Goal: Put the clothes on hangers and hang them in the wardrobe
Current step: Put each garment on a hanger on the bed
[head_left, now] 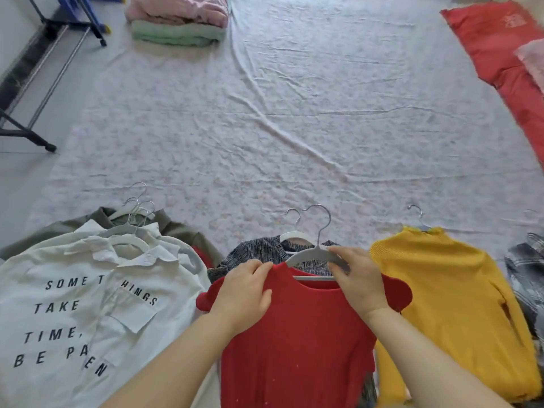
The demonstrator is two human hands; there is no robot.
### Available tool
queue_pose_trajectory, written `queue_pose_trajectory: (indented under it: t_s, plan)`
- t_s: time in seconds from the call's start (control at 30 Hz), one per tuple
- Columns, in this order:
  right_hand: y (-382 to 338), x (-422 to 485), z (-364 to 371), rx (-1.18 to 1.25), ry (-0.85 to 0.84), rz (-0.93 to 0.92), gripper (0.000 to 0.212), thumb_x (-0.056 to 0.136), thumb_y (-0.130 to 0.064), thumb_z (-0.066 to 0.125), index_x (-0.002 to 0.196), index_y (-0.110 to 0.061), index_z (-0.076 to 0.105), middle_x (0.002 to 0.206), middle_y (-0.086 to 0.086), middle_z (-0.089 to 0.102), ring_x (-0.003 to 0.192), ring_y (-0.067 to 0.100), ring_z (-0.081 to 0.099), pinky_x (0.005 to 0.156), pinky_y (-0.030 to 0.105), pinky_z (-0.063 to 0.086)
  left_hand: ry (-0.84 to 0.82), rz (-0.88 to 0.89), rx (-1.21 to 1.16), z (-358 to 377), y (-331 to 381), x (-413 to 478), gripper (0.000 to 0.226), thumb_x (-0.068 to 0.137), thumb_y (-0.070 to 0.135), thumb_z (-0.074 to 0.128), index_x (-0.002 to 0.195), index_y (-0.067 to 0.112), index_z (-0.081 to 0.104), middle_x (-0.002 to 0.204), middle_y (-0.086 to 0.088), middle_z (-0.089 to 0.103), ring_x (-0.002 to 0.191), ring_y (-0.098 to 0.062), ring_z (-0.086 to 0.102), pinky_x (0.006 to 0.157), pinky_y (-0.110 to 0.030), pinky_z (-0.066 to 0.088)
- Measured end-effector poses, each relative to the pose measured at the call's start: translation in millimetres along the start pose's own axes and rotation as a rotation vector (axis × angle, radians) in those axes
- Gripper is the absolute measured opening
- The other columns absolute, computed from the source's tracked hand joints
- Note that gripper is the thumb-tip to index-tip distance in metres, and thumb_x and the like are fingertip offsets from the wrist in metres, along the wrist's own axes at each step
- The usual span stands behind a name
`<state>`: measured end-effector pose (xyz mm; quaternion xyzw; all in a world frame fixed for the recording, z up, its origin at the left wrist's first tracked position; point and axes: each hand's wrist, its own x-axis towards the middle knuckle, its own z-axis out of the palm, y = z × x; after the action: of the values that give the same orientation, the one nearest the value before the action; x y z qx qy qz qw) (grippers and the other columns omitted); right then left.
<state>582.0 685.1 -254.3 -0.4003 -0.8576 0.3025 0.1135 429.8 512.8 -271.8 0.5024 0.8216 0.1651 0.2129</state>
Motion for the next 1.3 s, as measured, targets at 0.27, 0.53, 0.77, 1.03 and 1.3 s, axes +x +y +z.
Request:
queue_pose_trajectory:
  t_s: [0.27, 0.53, 0.77, 1.03, 1.3]
  plan:
    - [53, 76, 77, 0.001, -0.103, 0.039, 0.029, 0.081, -0.007, 0.066, 0.108, -0.014, 0.067, 0.094, 0.0, 0.059, 0.083, 0.014, 0.052, 0.067, 0.013, 0.029, -0.024, -0.134, 0.027, 57, -47, 66, 0.054, 0.086, 0.03, 0.051, 0.138, 0.019, 0.038, 0.129, 0.002, 0.045, 0.12, -0.018, 0.041, 0.099, -0.029, 0.03]
    - [73, 83, 124, -0.141, -0.281, 0.117, 0.039, 0.083, -0.008, 0.063, 0.121, -0.01, 0.056, 0.119, 0.011, 0.057, 0.114, 0.028, 0.048, 0.098, 0.037, 0.037, -0.089, -0.249, 0.035, 90, -63, 63, 0.058, 0.088, 0.032, 0.049, 0.142, 0.02, 0.032, 0.141, 0.0, 0.035, 0.129, -0.017, 0.032, 0.106, -0.028, 0.026]
    - [36, 44, 106, -0.079, -0.333, 0.024, 0.034, 0.08, -0.006, 0.066, 0.113, -0.008, 0.062, 0.113, 0.008, 0.061, 0.11, 0.026, 0.053, 0.097, 0.03, 0.035, -0.077, -0.324, 0.024, 59, -56, 26, 0.056, 0.087, 0.031, 0.05, 0.14, 0.02, 0.036, 0.138, 0.001, 0.039, 0.127, -0.017, 0.037, 0.104, -0.029, 0.03]
    - [-52, 34, 89, 0.006, -0.365, -0.062, 0.033, 0.083, -0.011, 0.065, 0.115, -0.008, 0.061, 0.111, 0.007, 0.061, 0.109, 0.022, 0.053, 0.097, 0.03, 0.037, 0.078, -0.438, 0.007, -27, -60, -28, 0.044, 0.081, 0.018, 0.057, 0.124, 0.013, 0.055, 0.12, -0.003, 0.056, 0.111, -0.025, 0.052, 0.094, -0.034, 0.038]
    - [-142, 18, 137, -0.01, -0.448, -0.173, 0.032, 0.084, -0.015, 0.062, 0.116, -0.015, 0.06, 0.115, 0.002, 0.059, 0.11, 0.019, 0.052, 0.09, 0.028, 0.041, 0.093, -0.521, 0.106, -78, -123, -81, 0.047, 0.087, 0.028, 0.045, 0.134, 0.024, 0.04, 0.132, 0.006, 0.043, 0.121, -0.015, 0.039, 0.1, -0.026, 0.026]
